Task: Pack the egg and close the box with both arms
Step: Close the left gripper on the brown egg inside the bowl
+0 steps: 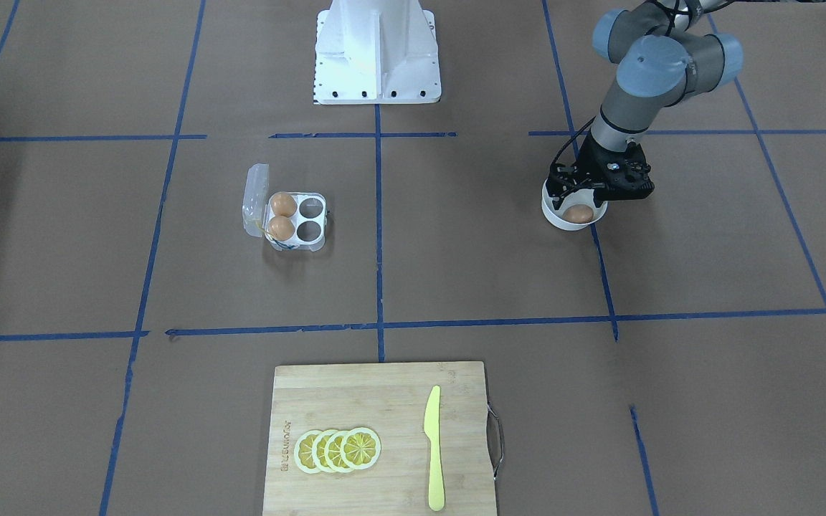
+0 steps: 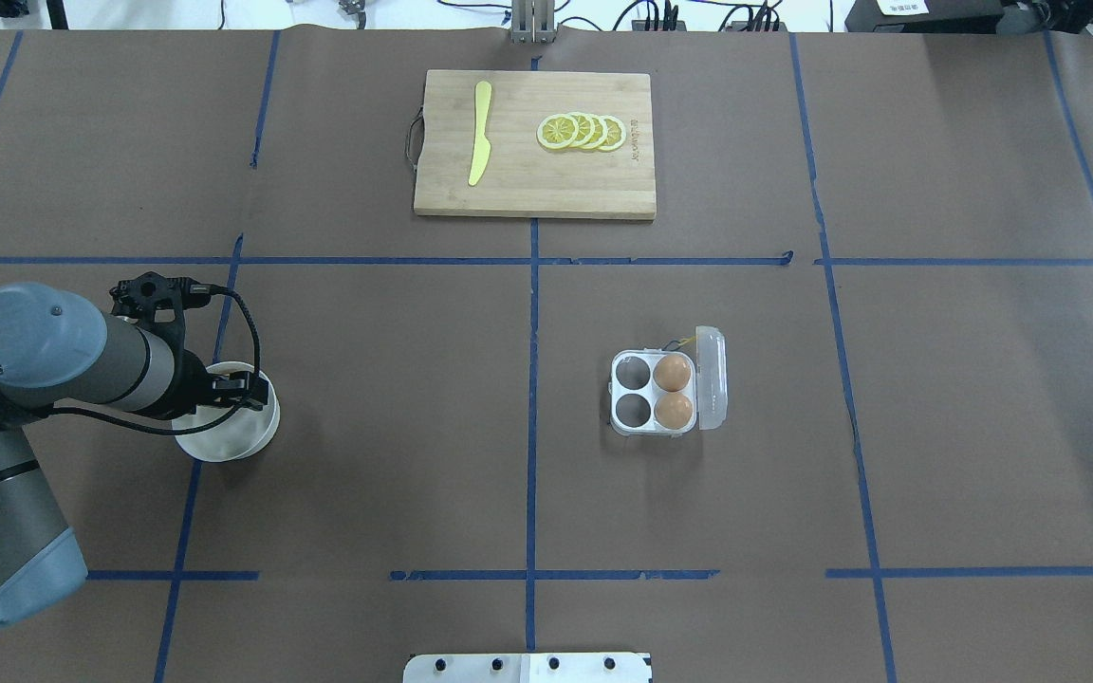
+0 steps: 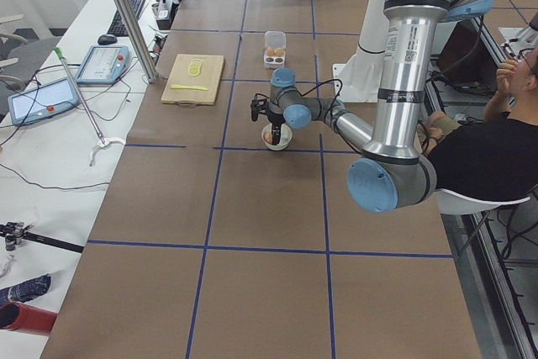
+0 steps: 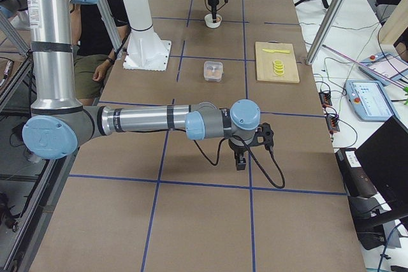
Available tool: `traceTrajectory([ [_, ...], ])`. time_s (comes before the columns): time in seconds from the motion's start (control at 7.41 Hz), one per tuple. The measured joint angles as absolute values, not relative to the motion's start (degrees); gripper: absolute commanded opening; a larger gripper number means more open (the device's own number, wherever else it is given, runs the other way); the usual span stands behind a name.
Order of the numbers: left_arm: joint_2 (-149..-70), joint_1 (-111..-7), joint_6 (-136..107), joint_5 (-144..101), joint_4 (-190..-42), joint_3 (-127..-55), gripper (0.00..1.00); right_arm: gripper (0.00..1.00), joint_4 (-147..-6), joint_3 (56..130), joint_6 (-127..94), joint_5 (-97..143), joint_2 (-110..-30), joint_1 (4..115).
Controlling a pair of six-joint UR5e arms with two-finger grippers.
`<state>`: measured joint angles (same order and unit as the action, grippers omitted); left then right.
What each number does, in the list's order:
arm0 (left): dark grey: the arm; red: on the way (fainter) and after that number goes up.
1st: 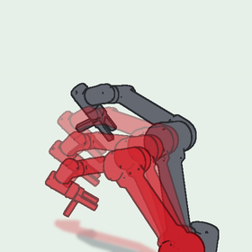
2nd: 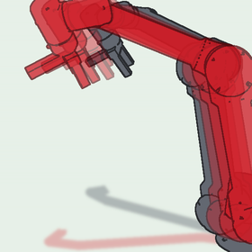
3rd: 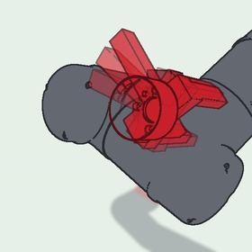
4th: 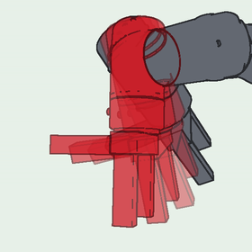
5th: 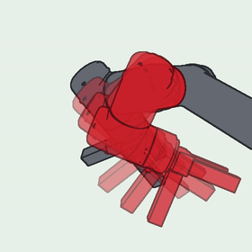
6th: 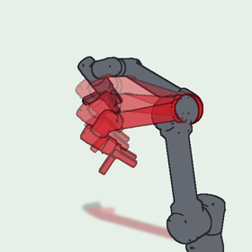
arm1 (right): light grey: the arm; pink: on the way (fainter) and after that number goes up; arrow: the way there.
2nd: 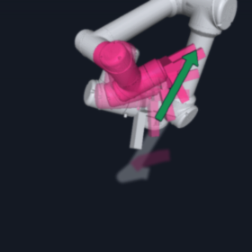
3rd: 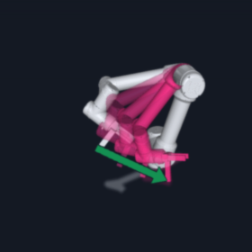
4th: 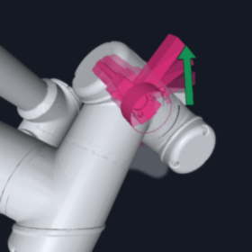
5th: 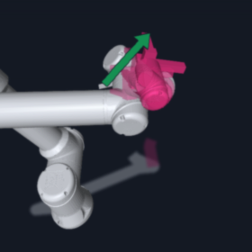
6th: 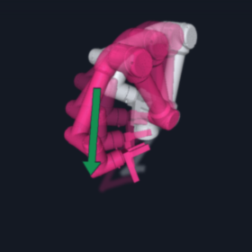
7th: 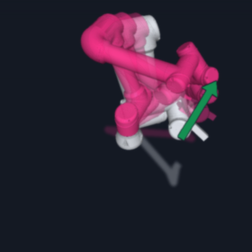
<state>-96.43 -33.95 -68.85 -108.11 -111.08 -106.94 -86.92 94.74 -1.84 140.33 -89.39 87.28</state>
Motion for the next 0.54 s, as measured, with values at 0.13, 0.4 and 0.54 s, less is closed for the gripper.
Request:
traceTrajectory([
  [0.13, -96.5, -33.9, -68.8, -108.1, -111.0, -106.8, 0.83, 1.00, -86.9, 94.7, -1.8, 140.4, -89.4, 87.3],
  [0.4, -96.7, -33.9, -68.8, -108.1, -111.0, -106.4, 0.83, 1.00, -86.9, 94.7, -1.8, 140.5, -89.4, 87.3],
  [0.54, -96.8, -33.9, -68.8, -108.1, -110.9, -106.1, 0.82, 1.00, -86.9, 94.6, -1.8, 140.5, -89.4, 87.3],
])
